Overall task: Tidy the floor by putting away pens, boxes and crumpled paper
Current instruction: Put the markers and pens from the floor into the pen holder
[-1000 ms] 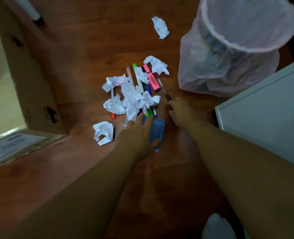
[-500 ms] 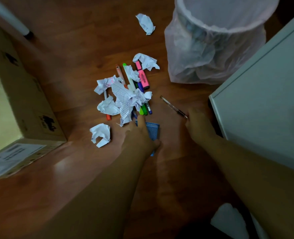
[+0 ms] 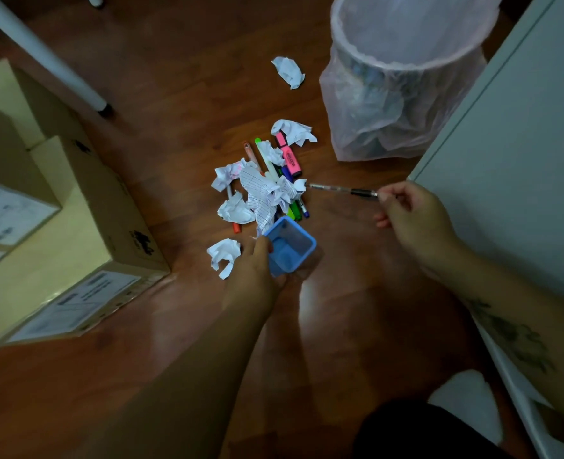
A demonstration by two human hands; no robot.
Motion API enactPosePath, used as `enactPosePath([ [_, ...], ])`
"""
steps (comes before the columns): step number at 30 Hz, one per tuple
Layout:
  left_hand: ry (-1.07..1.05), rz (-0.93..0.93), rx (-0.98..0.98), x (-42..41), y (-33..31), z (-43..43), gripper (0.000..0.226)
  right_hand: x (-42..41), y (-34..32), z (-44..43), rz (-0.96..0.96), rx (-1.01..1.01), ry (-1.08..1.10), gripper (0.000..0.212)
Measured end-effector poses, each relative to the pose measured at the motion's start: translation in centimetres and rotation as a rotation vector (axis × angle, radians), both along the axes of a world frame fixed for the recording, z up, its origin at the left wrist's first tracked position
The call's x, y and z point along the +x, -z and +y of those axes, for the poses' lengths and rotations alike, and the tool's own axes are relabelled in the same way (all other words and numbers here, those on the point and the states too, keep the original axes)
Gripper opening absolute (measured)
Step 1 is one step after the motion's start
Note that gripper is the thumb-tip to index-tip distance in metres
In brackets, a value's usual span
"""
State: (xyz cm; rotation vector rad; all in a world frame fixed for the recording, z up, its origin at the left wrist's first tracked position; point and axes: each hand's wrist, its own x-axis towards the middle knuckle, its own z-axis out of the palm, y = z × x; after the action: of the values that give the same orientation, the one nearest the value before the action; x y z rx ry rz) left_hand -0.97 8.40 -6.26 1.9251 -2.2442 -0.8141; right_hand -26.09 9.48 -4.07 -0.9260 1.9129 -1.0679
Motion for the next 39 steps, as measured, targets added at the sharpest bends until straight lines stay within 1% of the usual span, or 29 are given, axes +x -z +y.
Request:
enactPosePath([
  [2, -0.017, -0.028, 0.015, 0.4, -0.1, 0.2, 0.047, 0.9, -2.0, -0.9, -0.007, -0.032, -0.063, 0.012],
  [4, -0.026, -0.057, 0.028, 0.7, 0.1, 0.3, 0.047, 2.0, -3.3, -1.6, 0.037, -0.033, -0.190, 0.007],
  [7, -0.048, -0.084, 0.046, 0.8, 0.3, 0.2, 0.047, 4.1, -3.3, -2.6, 0.066, -0.050, -0.339, 0.005],
  [9, -0.047, -0.076, 0.020, 0.8, 0.4, 0.0, 0.045, 5.4, -2.7, -3.0, 0.091, -0.049, -0.433, 0.005],
  [12, -0.071, -0.063, 0.017, 0.7, 0.5, -0.3, 0.047, 6.6, -1.2, -3.4, 0.137, 0.015, -0.574, 0.004],
  [15, -0.051, -0.076, 0.031, 0.8, 0.5, -0.6, 0.050, 7.0, 0.0, -3.8, 0.204, 0.107, -0.652, 0.001],
  [16, -0.049, -0.069, 0.036, 0.8, 0.4, -0.8, 0.050, 7.1, 0.2, -4.0, 0.222, 0.124, -0.662, 0.003],
  [19, -0.027, -0.057, 0.057, 1.6, 0.1, -1.6, 0.045, 7.3, -0.2, -5.0, 0.217, 0.145, -0.613, 0.011],
  [23, -0.010, -0.129, 0.019, 3.9, -0.1, -3.6, 0.049, 7.6, -0.3, -6.7, 0.198, 0.197, -0.632, 0.014],
  [25, -0.070, -0.154, 0.035, 4.4, -0.3, -5.3, 0.040, 7.8, -0.2, -7.6, 0.130, 0.201, -0.641, 0.016],
  [28, -0.168, -0.211, 0.168, 4.6, 0.2, -7.9, 0.021, 8.1, 0.2, -8.6, 0.106, 0.186, -0.652, 0.026],
  [29, -0.182, -0.230, 0.172, 4.6, 0.6, -8.5, 0.018, 8.1, 0.5, -8.9, 0.098, 0.176, -0.609, 0.027],
  [31, -0.214, -0.308, 0.099, 4.6, 1.7, -9.4, 0.014, 7.3, 1.8, -9.6, 0.099, 0.171, -0.468, 0.027],
  [33, -0.234, -0.393, 0.082, 4.4, 2.7, -10.0, 0.023, 6.3, 3.4, -10.2, 0.143, 0.211, -0.385, 0.023],
  [35, -0.262, -0.441, 0.150, 3.9, 3.7, -10.8, 0.037, 5.2, 5.3, -10.8, 0.196, 0.321, -0.355, 0.018],
  [37, -0.306, -0.427, 0.195, 3.2, 4.6, -11.3, 0.048, 4.4, 6.8, -11.2, 0.244, 0.402, -0.337, 0.018],
  [39, -0.369, -0.387, 0.212, 3.0, 5.6, -11.8, 0.049, 4.2, 8.0, -11.5, 0.262, 0.447, -0.341, 0.021],
])
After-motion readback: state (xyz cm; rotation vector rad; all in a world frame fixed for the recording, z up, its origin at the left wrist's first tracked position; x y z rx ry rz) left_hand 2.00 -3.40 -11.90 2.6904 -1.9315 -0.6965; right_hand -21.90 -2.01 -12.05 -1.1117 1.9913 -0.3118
